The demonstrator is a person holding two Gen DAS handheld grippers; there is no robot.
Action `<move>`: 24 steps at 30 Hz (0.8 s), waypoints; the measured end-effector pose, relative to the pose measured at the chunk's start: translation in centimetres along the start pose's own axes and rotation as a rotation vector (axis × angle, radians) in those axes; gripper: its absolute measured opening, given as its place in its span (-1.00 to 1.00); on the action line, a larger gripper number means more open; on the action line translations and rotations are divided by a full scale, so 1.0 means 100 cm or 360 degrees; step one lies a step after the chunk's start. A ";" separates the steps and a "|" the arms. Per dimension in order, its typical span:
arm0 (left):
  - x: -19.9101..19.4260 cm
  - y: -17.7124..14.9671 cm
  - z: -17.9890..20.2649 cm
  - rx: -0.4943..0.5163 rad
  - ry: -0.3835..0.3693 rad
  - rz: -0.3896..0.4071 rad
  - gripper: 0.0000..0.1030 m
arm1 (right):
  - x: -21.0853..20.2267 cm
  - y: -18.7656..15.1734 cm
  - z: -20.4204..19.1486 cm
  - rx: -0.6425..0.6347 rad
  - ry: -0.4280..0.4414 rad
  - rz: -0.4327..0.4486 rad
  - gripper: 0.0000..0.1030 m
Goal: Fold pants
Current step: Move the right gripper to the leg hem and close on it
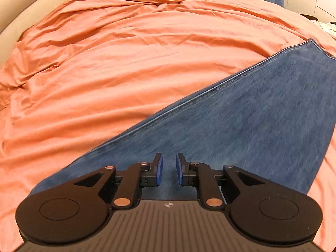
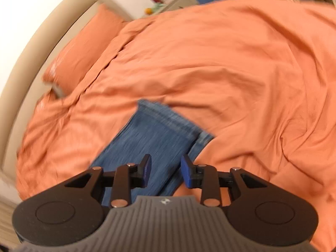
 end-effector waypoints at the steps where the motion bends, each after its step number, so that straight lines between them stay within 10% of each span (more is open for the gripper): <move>1: 0.006 0.003 0.004 0.0007 -0.0004 -0.0007 -0.61 | 0.006 0.005 0.009 0.0040 -0.0020 0.0006 -0.44; 7: 0.041 0.010 0.026 0.0058 -0.0051 -0.0053 -0.61 | 0.038 0.010 0.023 0.0184 0.0042 -0.0008 -0.50; 9: 0.052 0.008 0.030 0.0055 -0.0056 -0.0079 -0.61 | 0.041 0.010 0.019 0.0159 0.0054 -0.0004 -1.00; 23: 0.075 0.010 0.042 -0.0007 -0.0054 -0.0044 -0.46 | 0.040 0.008 0.027 -0.0211 -0.0082 -0.0004 -0.99; 24: 0.074 0.012 0.041 -0.0010 -0.0055 -0.0028 -0.38 | 0.039 0.010 0.023 -0.0272 -0.0104 0.0003 -0.74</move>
Point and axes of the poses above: each gripper's, at about its wrist camera, not at the fingertips, and x roughly the way its jaws point, z to its right, y to its top, the point moved 8 cm from there along x, roughly the way its jaws point, and after that the axes turned 10 degrees about z, right-handed, at the moved point
